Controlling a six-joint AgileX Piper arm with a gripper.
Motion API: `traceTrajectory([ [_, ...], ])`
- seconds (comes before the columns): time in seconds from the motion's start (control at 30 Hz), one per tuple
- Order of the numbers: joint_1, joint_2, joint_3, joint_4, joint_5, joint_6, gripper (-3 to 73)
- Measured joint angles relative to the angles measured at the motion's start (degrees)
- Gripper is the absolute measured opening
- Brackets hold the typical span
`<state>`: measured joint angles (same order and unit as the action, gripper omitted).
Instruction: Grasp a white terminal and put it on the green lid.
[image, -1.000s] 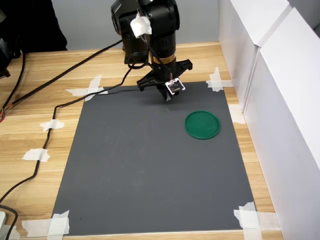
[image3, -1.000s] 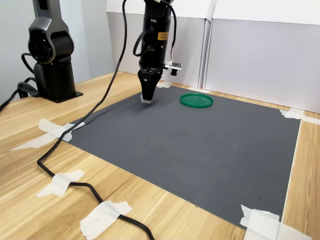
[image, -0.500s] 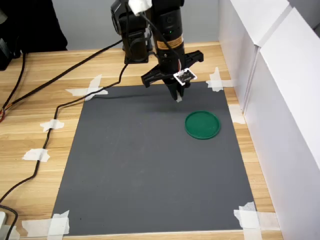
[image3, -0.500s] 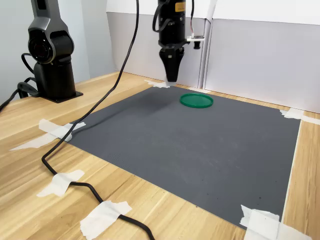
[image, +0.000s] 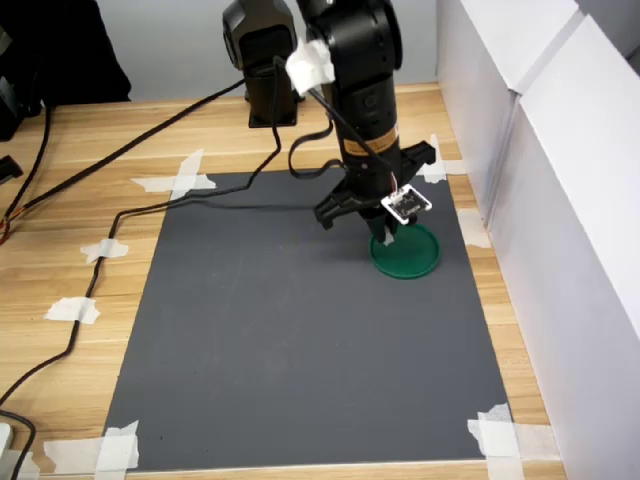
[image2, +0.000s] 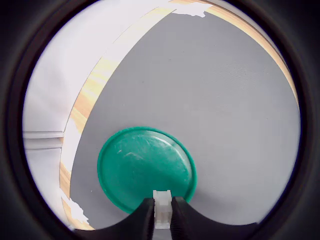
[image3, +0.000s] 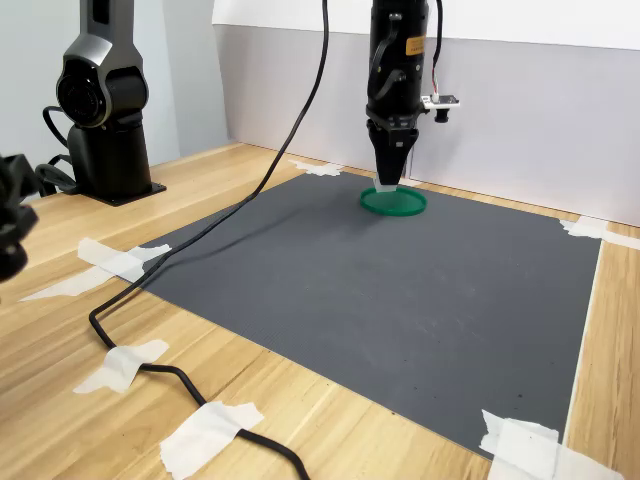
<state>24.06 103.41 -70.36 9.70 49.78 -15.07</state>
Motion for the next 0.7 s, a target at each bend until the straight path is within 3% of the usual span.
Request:
traceTrajectory([
  [0.47, 0.0, 1.75, -0.07, 0.83, -1.56, -1.81, 9.1],
  [0.7, 0.0, 1.8, -0.07, 0.83, -1.9, -1.85, 17.3],
])
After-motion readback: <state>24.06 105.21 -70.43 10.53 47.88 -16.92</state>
